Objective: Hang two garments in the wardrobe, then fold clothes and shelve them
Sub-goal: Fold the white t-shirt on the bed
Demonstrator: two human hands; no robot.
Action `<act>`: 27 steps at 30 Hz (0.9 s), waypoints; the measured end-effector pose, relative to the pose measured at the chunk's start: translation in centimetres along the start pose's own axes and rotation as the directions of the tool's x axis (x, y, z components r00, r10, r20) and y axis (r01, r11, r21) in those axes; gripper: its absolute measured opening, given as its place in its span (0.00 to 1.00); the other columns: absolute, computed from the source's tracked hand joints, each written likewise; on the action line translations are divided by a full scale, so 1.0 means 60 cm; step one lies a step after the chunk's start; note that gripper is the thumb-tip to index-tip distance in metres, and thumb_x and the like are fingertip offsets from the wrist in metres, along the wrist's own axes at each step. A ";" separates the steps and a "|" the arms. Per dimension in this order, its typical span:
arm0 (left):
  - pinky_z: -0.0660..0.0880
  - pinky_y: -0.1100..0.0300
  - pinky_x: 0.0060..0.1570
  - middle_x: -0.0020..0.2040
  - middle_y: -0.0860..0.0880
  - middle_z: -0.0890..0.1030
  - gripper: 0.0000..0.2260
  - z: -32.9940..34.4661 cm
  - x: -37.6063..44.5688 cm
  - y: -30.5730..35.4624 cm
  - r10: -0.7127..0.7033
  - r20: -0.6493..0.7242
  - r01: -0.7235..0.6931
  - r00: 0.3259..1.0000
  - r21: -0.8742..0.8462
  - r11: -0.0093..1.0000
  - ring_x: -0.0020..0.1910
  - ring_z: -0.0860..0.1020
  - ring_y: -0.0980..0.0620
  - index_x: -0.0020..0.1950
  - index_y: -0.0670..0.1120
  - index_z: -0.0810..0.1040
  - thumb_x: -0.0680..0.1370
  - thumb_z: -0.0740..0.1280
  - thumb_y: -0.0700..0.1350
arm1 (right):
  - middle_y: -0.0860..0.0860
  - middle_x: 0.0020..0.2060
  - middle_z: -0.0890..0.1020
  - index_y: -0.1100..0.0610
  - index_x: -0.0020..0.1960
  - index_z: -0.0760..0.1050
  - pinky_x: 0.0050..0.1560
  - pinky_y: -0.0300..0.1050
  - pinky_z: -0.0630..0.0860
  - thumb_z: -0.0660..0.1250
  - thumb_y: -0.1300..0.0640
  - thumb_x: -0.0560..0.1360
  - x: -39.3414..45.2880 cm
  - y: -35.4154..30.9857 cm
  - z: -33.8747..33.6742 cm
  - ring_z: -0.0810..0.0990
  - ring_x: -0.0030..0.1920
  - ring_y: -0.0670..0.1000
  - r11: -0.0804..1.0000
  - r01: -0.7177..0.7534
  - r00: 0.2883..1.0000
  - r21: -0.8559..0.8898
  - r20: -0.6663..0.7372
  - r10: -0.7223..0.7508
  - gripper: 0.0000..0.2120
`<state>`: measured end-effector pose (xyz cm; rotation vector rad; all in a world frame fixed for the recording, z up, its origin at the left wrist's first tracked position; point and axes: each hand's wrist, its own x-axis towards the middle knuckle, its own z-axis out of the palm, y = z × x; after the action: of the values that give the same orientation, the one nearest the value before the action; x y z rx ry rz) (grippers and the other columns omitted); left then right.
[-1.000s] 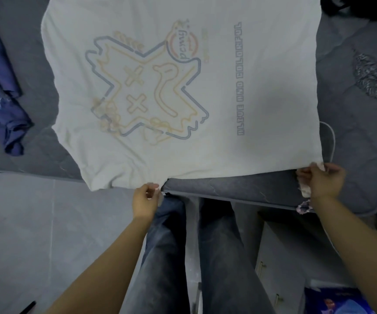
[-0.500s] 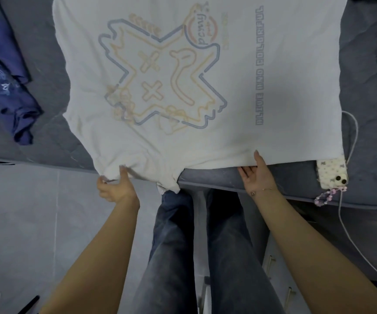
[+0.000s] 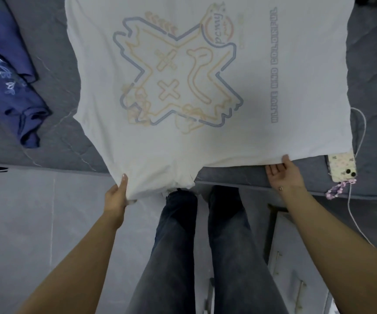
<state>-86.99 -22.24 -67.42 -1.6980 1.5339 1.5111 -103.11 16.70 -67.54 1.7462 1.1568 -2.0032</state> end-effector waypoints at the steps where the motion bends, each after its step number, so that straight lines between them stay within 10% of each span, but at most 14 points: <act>1: 0.74 0.54 0.53 0.52 0.38 0.82 0.28 -0.007 -0.007 0.006 -0.052 0.135 0.049 0.990 0.019 0.999 0.51 0.80 0.45 0.59 0.42 0.77 0.76 0.62 0.66 | 0.53 0.55 0.80 0.58 0.62 0.75 0.65 0.46 0.74 0.66 0.51 0.79 -0.004 -0.014 0.005 0.79 0.56 0.51 0.999 0.017 1.000 0.047 -0.003 -0.016 0.15; 6: 0.79 0.52 0.54 0.65 0.43 0.78 0.23 -0.031 -0.024 0.037 -0.098 0.642 0.201 0.760 -0.090 0.975 0.61 0.78 0.43 0.67 0.46 0.77 0.74 0.72 0.51 | 0.53 0.61 0.80 0.56 0.67 0.74 0.62 0.50 0.76 0.64 0.48 0.80 0.015 -0.092 0.026 0.80 0.58 0.52 0.982 0.155 0.987 0.103 -0.047 -0.151 0.19; 13: 0.74 0.53 0.63 0.67 0.48 0.77 0.18 -0.025 -0.055 0.101 0.007 0.531 0.175 0.847 -0.292 0.940 0.64 0.77 0.49 0.68 0.46 0.74 0.78 0.65 0.44 | 0.53 0.66 0.75 0.58 0.69 0.70 0.65 0.51 0.73 0.63 0.52 0.79 0.045 -0.182 0.019 0.76 0.63 0.54 0.970 0.185 0.943 -0.159 -0.248 -0.220 0.20; 17: 0.81 0.53 0.51 0.63 0.46 0.80 0.15 0.002 -0.088 0.184 -0.071 0.473 0.215 0.878 -0.257 0.942 0.60 0.80 0.47 0.64 0.45 0.79 0.80 0.62 0.48 | 0.48 0.51 0.80 0.58 0.59 0.75 0.49 0.43 0.78 0.69 0.56 0.73 0.021 -0.214 0.027 0.80 0.45 0.47 0.924 0.299 0.869 -0.240 -0.331 -0.367 0.16; 24: 0.79 0.50 0.55 0.63 0.43 0.80 0.19 0.059 -0.071 0.370 -0.018 0.377 0.248 0.926 -0.573 0.781 0.58 0.80 0.46 0.64 0.41 0.78 0.80 0.58 0.50 | 0.55 0.50 0.79 0.60 0.61 0.73 0.45 0.37 0.81 0.61 0.56 0.81 0.024 -0.318 0.108 0.80 0.52 0.52 0.986 0.135 0.989 -0.102 -0.041 -0.140 0.11; 27: 0.75 0.48 0.60 0.62 0.41 0.80 0.24 0.092 -0.042 0.419 0.072 0.281 0.168 0.957 -0.739 0.653 0.60 0.79 0.45 0.66 0.40 0.73 0.72 0.64 0.50 | 0.56 0.38 0.85 0.62 0.63 0.70 0.40 0.42 0.81 0.57 0.54 0.82 0.047 -0.352 0.157 0.85 0.39 0.52 0.996 0.070 0.996 -0.052 0.064 -0.067 0.15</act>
<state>-111.08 -24.58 -58.26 -1.7501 0.6913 2.4673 -124.17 24.93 -61.96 1.6273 1.2554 -2.0295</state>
